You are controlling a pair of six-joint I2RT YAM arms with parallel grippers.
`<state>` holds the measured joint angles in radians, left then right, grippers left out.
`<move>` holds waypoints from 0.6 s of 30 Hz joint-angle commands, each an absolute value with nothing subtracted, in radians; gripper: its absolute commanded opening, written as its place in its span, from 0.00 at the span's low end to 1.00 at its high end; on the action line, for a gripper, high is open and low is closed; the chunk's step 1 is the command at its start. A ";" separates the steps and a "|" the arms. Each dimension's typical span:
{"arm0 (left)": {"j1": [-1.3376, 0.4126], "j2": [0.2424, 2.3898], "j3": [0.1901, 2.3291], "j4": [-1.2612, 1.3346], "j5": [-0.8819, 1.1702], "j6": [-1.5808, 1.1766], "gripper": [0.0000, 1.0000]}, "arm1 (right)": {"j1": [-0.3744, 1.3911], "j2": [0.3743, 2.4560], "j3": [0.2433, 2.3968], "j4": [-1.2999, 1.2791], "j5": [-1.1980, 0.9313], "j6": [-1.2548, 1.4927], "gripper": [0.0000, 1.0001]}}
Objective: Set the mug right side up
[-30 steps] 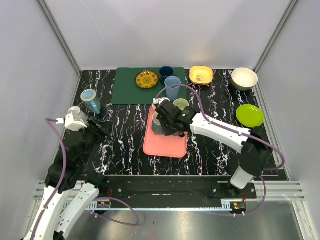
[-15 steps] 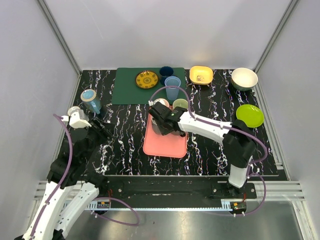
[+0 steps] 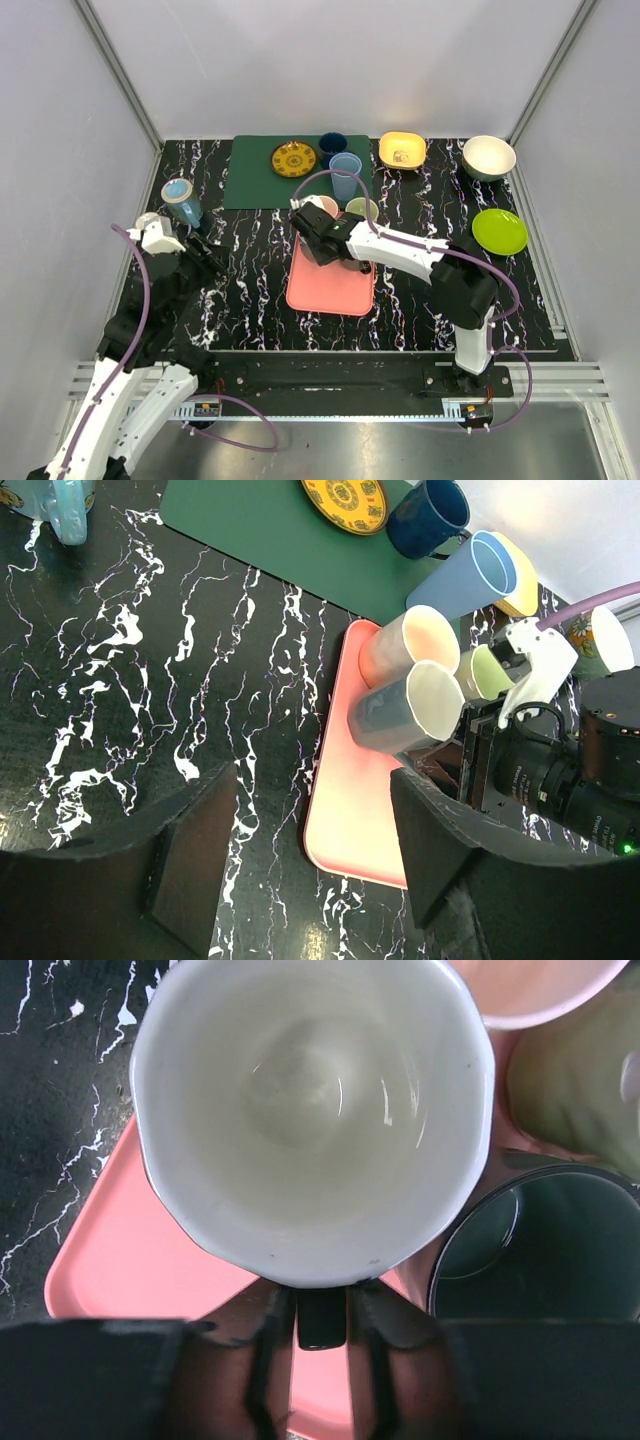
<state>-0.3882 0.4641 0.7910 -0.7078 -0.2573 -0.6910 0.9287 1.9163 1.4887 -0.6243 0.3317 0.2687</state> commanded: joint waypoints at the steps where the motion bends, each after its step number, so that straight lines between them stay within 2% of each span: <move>1: -0.385 0.479 0.787 -0.667 -0.290 -0.669 0.66 | 0.922 1.864 1.503 -0.540 0.353 0.265 0.43; 3: -0.385 0.488 0.787 -0.666 -0.302 -0.664 0.66 | 0.922 1.838 1.474 -0.535 0.344 0.273 0.61; 7: -0.385 0.525 0.792 -0.663 -0.325 -0.661 0.67 | 0.923 1.729 1.445 -0.531 0.319 0.288 0.74; 10: -0.385 0.593 0.805 -0.649 -0.356 -0.641 0.67 | 0.927 1.628 1.448 -0.546 0.276 0.302 0.79; 14: -0.344 0.768 0.894 -0.638 -0.411 -0.595 0.68 | 0.928 1.470 1.437 -0.534 0.216 0.325 0.81; 18: -0.130 0.963 0.937 -0.542 -0.307 -0.551 0.67 | 0.928 1.321 1.361 -0.477 0.207 0.333 0.81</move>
<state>-0.2832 0.8421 0.8707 -0.6704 -0.3401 -0.6167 0.9287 1.4609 1.4162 -0.5419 0.2401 0.3080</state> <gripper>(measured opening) 0.679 0.807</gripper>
